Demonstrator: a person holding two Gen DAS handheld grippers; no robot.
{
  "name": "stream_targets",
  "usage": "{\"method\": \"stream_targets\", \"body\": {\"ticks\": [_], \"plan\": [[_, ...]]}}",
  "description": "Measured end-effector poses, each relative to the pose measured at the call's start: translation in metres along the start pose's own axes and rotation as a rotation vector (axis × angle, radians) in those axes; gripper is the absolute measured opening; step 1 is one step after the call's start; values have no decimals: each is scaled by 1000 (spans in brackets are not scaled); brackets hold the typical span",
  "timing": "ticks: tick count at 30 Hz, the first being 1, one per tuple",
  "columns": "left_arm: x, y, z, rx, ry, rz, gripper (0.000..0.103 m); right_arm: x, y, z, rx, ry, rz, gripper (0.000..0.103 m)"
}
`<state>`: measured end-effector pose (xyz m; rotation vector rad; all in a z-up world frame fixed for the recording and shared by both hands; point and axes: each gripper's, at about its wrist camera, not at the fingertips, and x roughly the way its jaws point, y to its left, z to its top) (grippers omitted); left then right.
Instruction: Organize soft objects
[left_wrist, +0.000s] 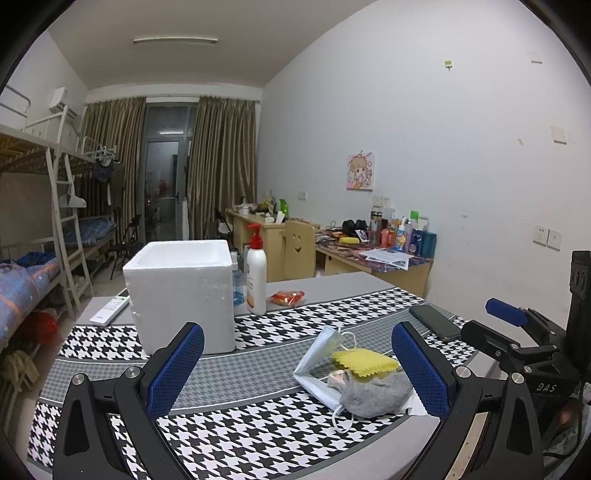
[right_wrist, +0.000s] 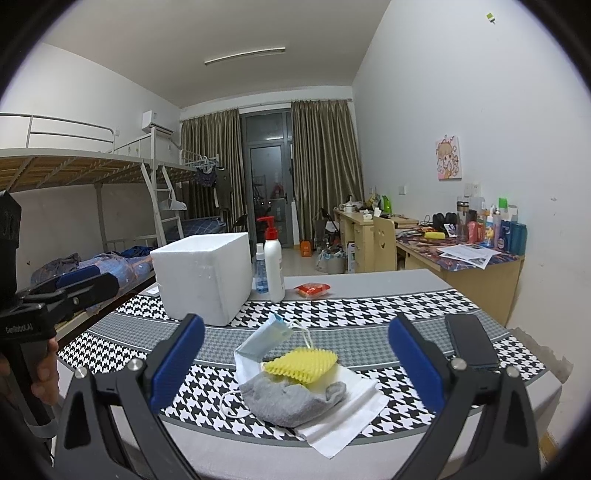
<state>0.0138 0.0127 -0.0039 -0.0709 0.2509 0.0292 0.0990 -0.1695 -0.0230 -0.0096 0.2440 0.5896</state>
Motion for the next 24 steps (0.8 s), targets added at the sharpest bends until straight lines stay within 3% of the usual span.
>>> {"method": "stream_targets", "body": {"ticks": [24], "plan": [[5,-6,-1,5,15,12,102,2,0,0,3,1,10,101]]}}
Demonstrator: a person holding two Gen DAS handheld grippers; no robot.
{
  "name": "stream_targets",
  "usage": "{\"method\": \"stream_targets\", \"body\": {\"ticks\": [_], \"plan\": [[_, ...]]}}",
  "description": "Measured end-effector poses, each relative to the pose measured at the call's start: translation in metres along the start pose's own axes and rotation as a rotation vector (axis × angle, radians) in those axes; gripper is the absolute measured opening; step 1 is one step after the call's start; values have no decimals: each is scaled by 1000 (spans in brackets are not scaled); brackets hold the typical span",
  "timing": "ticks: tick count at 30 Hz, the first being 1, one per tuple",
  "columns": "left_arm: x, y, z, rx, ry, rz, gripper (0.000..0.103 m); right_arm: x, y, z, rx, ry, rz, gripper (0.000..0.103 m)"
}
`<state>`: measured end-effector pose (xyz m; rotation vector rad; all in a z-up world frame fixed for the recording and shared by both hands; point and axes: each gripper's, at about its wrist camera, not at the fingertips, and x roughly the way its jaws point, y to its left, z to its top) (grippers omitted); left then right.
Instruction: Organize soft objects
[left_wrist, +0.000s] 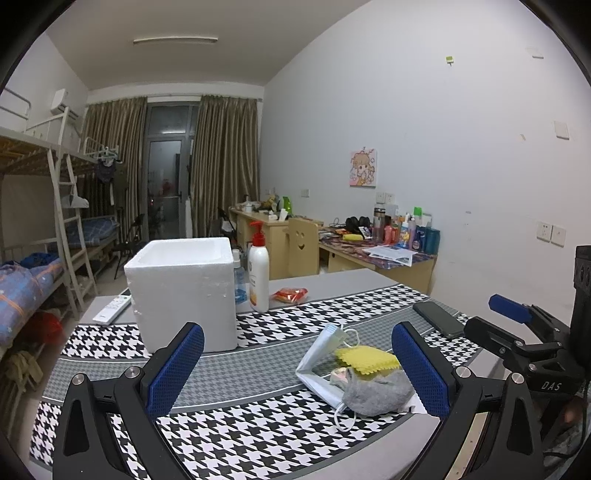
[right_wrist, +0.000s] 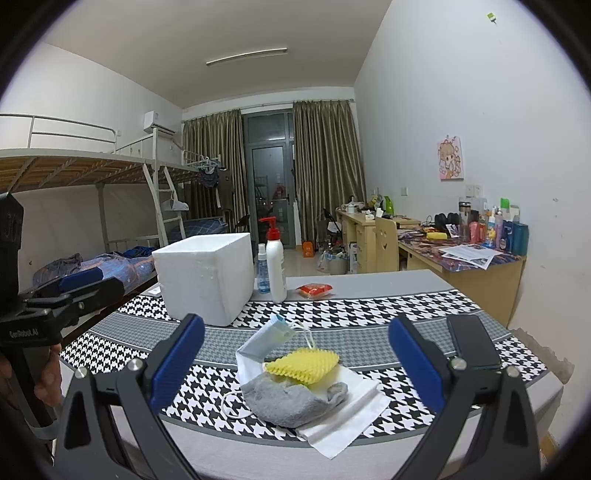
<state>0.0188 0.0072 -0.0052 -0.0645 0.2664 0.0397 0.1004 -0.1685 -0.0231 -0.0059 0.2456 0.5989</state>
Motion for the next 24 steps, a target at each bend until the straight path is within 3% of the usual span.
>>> {"method": "stream_targets", "body": {"ticks": [10,24], "plan": [[11,-2,-1,16,32,-18,102,4,-1,-1,1,8,-5,101],[47,0,-7,6,120,-59,102,29,-5,-10,17,96,-48,101]]}}
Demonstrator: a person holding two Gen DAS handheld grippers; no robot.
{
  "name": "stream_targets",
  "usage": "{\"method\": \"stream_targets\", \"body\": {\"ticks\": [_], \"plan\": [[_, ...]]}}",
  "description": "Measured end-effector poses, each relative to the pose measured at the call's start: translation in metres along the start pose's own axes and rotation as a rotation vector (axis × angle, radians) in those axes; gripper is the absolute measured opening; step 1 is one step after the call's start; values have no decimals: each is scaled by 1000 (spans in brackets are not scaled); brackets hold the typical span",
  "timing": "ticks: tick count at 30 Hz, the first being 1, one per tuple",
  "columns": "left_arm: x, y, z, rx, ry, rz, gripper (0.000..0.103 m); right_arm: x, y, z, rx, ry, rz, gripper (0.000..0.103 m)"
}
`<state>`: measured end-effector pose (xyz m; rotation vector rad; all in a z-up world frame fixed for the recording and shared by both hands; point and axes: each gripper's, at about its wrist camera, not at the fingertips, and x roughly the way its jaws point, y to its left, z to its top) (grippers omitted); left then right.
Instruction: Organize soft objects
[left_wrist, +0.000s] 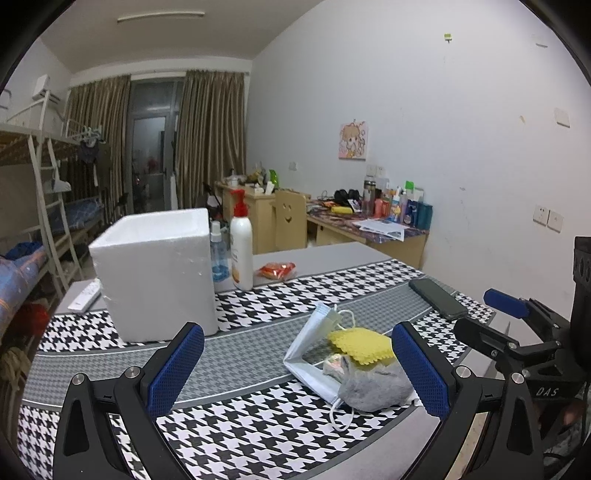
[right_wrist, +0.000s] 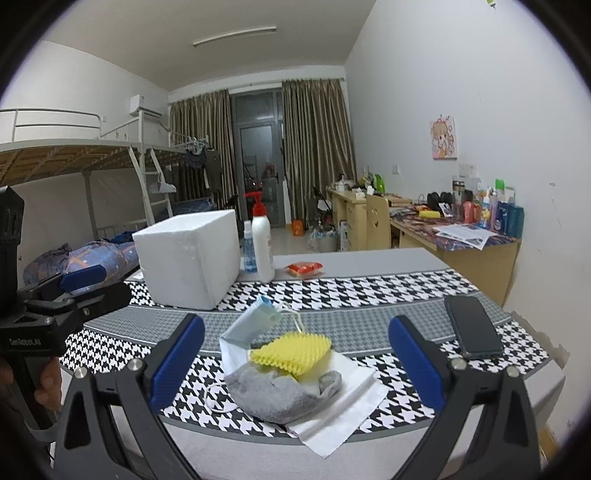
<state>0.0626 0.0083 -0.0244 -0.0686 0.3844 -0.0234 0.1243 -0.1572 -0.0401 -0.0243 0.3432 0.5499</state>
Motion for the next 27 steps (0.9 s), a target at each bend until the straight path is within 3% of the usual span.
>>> {"method": "stream_targets", "body": {"ticks": [11,27], "plan": [[38,8,-8,-2,77,11,102,20,-3,-6,-3,62,-19,101],[84,14,-10,17,195,10,102,52,-10,-10,2,129,17,101]]}}
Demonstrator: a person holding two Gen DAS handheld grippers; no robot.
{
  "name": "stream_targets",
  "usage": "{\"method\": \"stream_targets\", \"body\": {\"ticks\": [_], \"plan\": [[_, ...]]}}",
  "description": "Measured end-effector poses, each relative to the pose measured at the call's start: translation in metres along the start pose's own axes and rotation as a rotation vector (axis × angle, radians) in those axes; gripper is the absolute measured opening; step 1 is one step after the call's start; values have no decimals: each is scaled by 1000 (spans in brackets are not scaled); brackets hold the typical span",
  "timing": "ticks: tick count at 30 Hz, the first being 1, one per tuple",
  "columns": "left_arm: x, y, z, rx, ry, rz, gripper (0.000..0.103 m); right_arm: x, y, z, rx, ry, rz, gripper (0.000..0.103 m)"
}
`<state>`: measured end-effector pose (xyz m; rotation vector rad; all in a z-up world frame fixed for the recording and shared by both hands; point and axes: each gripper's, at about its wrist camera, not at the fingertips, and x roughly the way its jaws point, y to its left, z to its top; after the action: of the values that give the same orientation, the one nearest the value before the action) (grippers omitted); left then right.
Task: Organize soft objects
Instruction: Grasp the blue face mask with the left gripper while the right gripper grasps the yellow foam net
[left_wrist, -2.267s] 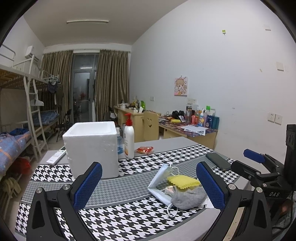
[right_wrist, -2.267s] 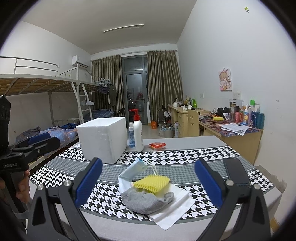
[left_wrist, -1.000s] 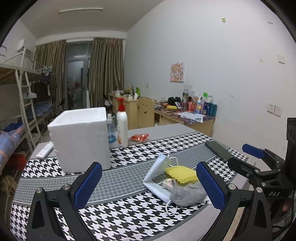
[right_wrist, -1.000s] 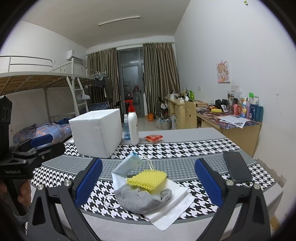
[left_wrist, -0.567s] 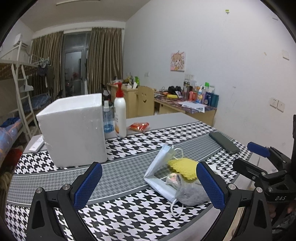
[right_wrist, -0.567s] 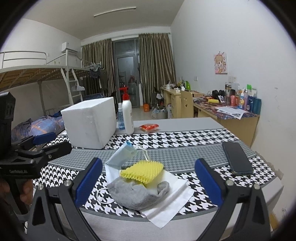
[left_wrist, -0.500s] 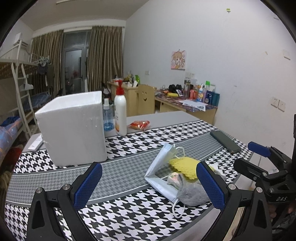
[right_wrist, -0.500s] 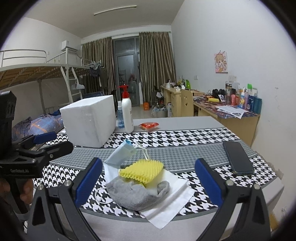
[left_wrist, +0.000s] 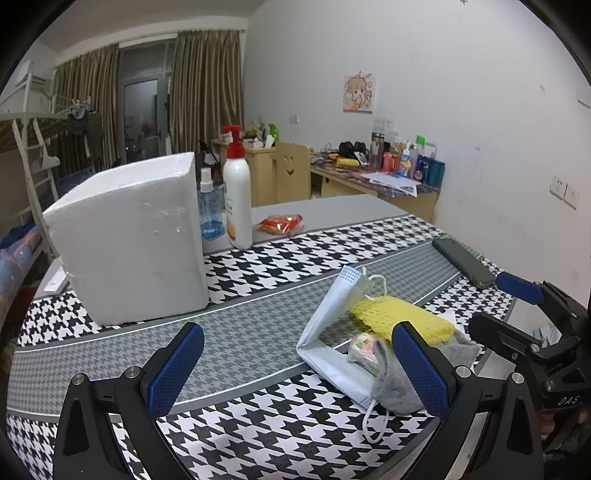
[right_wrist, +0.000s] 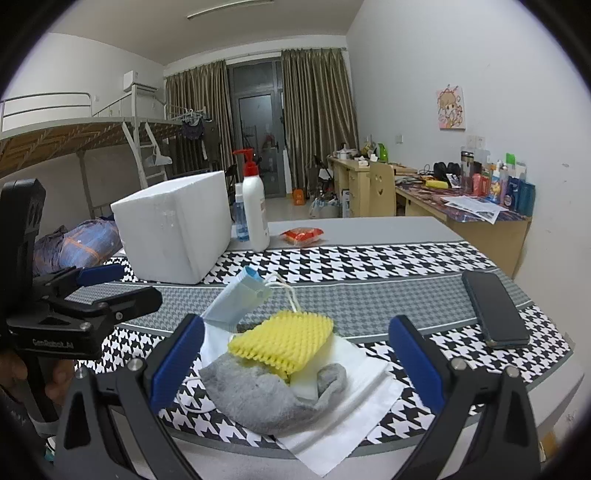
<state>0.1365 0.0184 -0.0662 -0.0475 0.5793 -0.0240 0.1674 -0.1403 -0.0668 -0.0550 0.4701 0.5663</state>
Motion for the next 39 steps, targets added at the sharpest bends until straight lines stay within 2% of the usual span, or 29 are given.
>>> {"method": "stream_targets", "body": {"ticks": [16,22,27,30,32,35,37,39], "plan": [[45,6,3,33,128,-23,100,29,-1,-2,-52,87,13,101],[59,3,4,46,165,-37,96,39,-6,-1,-56,126,31,95],[64,3,2,40,182,-64,85,46,-8,-2,-48,162,67,89],[68,0,3,54,180,-68,84,51,-8,-3,-53,183,74,85],[70,-1,3,56,185,-82,81,54,-7,-4,-59,199,90,77],[76,-3,3,57,204,-110,76,57,-6,-5,-57,210,98,74],[81,-6,4,68,213,-124,65,60,-6,-6,-59,223,106,72],[84,-6,3,65,228,-144,60,63,-6,-6,-60,231,111,67]]}}
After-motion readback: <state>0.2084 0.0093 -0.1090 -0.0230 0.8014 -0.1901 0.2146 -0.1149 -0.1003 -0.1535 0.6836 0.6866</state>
